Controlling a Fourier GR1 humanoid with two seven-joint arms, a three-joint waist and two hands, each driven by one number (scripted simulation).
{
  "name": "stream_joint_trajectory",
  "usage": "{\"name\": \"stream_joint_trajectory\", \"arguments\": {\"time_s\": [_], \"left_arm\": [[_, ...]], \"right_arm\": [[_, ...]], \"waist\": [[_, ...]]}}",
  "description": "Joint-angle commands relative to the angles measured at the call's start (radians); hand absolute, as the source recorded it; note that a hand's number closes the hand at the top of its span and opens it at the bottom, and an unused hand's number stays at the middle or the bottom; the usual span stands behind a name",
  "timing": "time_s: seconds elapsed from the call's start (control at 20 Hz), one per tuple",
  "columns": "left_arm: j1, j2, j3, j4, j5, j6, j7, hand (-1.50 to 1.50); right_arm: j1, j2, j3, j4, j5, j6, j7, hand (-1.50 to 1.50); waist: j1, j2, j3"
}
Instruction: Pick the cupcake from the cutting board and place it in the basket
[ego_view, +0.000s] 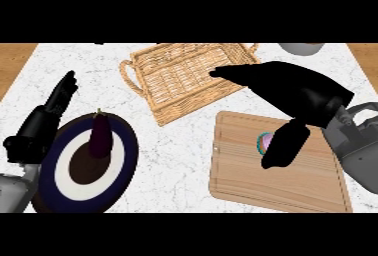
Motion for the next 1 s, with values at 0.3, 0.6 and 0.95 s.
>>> {"name": "stream_joint_trajectory", "arguments": {"time_s": [0.3,0.6,0.95], "left_arm": [[0.017,0.019,0.040,-0.048,0.011,-0.053,0.021,0.00],[-0.025,-0.039,0.060,0.018,-0.040,-0.057,0.003,0.00],[-0.028,-0.075,0.068,0.003,-0.075,-0.071,0.036,0.00]], "right_arm": [[-0.166,-0.042,-0.011,0.176,-0.198,0.417,0.156,-1.50],[-0.054,-0.020,-0.040,0.150,-0.090,0.457,0.107,-1.50],[-0.029,0.031,-0.052,0.207,0.018,0.541,0.044,-1.50]], "waist": [[0.022,0.008,0.005],[0.001,0.009,0.006],[0.006,0.009,0.006]]}}
